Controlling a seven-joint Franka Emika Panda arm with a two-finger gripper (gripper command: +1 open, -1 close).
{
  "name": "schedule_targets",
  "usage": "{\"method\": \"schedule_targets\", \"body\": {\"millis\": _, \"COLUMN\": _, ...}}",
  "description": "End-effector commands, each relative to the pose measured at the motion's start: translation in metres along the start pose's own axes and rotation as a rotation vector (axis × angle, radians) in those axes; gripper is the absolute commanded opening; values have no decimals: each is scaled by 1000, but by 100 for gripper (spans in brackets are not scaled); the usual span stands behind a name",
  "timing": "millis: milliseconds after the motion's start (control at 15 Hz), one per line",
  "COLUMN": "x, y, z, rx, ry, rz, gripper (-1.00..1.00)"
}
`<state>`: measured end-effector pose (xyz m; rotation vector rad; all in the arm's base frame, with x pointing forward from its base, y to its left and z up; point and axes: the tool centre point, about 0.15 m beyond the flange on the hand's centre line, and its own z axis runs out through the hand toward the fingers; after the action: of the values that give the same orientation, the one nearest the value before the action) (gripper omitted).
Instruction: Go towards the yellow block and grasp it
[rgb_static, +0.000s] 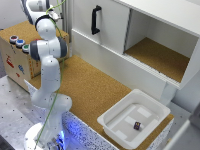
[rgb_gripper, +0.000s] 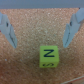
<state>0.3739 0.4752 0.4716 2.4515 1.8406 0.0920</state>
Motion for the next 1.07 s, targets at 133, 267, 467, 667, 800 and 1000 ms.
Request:
{"method": "schedule_targets", "body": {"millis": 133, "x": 10, "y": 23, "z": 29, "rx": 38, "ry": -50, "rz": -62, "gripper": 100}}
{"method": "schedule_targets", "body": {"millis": 267, "x": 10, "y": 20, "z": 38, "rx": 61, "ry": -45, "rz": -40, "gripper": 100}}
{"method": "schedule_targets", "body": {"millis": 467, "x": 10, "y": 20, "z": 44, "rx": 67, "ry": -37, "rz": 6, "gripper": 100}}
{"method": "schedule_targets", "body": {"millis": 667, "x": 9, "y": 18, "z": 48, "rx": 63, "ry": -47, "rz": 39, "gripper": -100}}
{"method": "schedule_targets", "body": {"millis": 800, "x": 5, "y": 16, "z": 47, "rx": 63, "ry": -60, "rz": 47, "gripper": -100}}
{"method": "schedule_targets", "body": {"millis": 1000, "x": 0, "y": 9, "z": 52, "rx": 82, "ry": -75, "rz": 77, "gripper": -100}}
